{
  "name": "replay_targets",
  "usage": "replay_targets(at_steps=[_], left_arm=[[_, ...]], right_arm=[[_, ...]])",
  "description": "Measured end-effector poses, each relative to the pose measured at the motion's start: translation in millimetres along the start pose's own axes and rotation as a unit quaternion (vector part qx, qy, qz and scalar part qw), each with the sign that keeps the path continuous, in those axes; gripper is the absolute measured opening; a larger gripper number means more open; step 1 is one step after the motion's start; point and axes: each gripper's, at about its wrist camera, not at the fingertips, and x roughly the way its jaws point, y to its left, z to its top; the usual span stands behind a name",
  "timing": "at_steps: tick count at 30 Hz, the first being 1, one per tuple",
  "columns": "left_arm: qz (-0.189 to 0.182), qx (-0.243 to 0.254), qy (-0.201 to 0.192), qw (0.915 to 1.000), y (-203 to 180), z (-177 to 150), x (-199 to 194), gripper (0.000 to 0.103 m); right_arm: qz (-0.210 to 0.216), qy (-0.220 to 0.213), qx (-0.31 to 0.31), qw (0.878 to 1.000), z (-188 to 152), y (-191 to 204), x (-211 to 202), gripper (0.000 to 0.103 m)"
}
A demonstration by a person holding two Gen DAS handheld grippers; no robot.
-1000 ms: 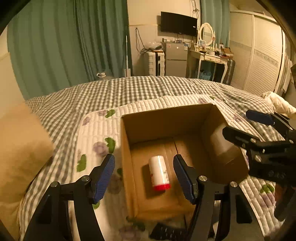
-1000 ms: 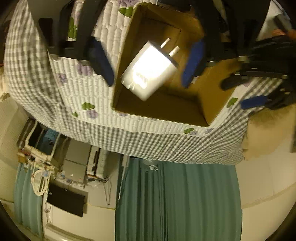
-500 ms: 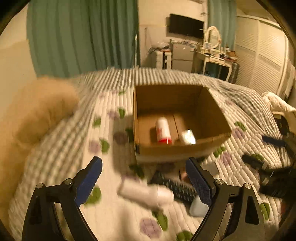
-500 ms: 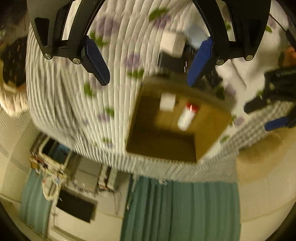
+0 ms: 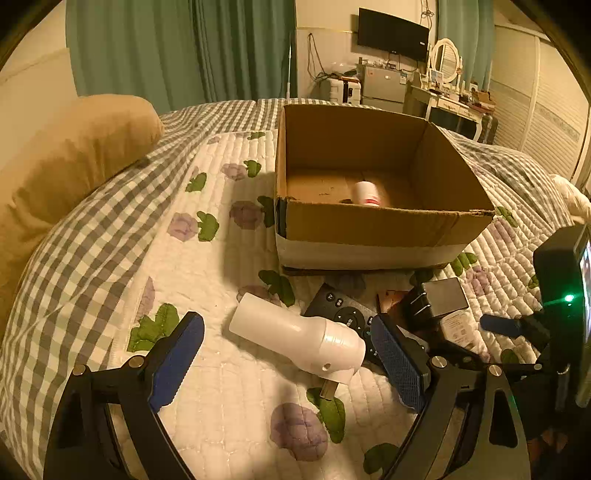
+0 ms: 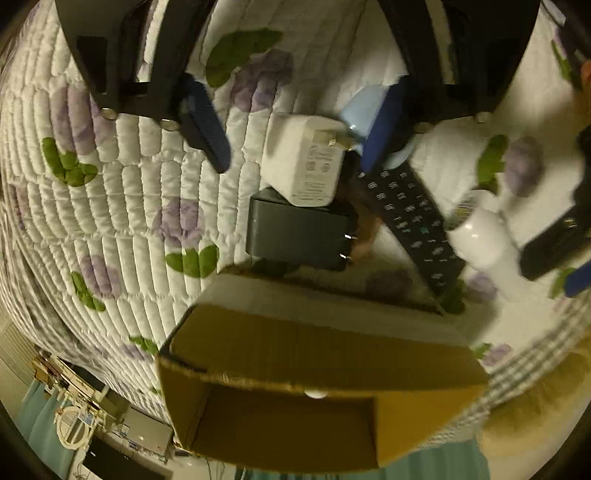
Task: Organize rigid objects
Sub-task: 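Grasp the light-blue earbud case with left gripper while right grasps white charger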
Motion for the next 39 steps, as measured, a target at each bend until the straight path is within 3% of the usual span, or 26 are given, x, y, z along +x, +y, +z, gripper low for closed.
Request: replay_targets(at_steps=[2,6,10,13,20,28,30,32,35,39], left_arm=[[-0.005,-0.001,-0.003,1.0,0.5,0.1,-0.5,0.093],[-0.014,-0.001,-0.002,0.9999,-3.2,1.4,-1.5,0.093],[-0.015,0.004,-0.005,0.9999,-7.6,-0.6,-7.8,0.093],[-0.024,0.028,0.003,0.9993,-20.2,-6.2,-12.3,0.093],[-0.064,0.068,0.036,0.995,-65.5,-27.5,-6.7,0.093],[-0.093,0.074,0.103,0.9876,-102.8,-48.7,32.1,0.092],[-0.089,0.074,0.108,0.9874,-107.8,-51.0,41.0,0.088],[-0.09,0.074,0.121,0.9858,-111.9,-52.9,50.9,0.066],[-0.087,0.078,0.124,0.9854,-114.3,-55.0,57.0,0.052],[-0.097,0.076,0.116,0.9856,-112.6,-54.6,51.2,0.052]], right_arm=[[-0.005,-0.011,0.02,1.0,-1.2,-6.7,-2.6,0.055],[0.004,0.0,0.018,1.0,-1.5,-4.7,6.9,0.037],[0.014,-0.013,0.029,0.999,-3.6,-10.0,-0.5,0.028],[0.035,-0.045,0.043,0.997,-3.1,-26.8,-28.7,0.027],[0.03,-0.091,0.011,0.995,-8.5,-50.0,-83.0,0.027],[0.051,-0.073,0.015,0.996,-18.1,-66.0,-67.9,0.027],[0.054,-0.067,0.013,0.996,-19.0,-66.3,-62.1,0.027],[0.058,-0.063,0.011,0.996,-19.1,-63.8,-57.3,0.027],[0.058,-0.058,0.007,0.997,-19.8,-62.4,-53.8,0.027],[0.054,-0.059,0.001,0.997,-20.5,-60.4,-53.3,0.027]])
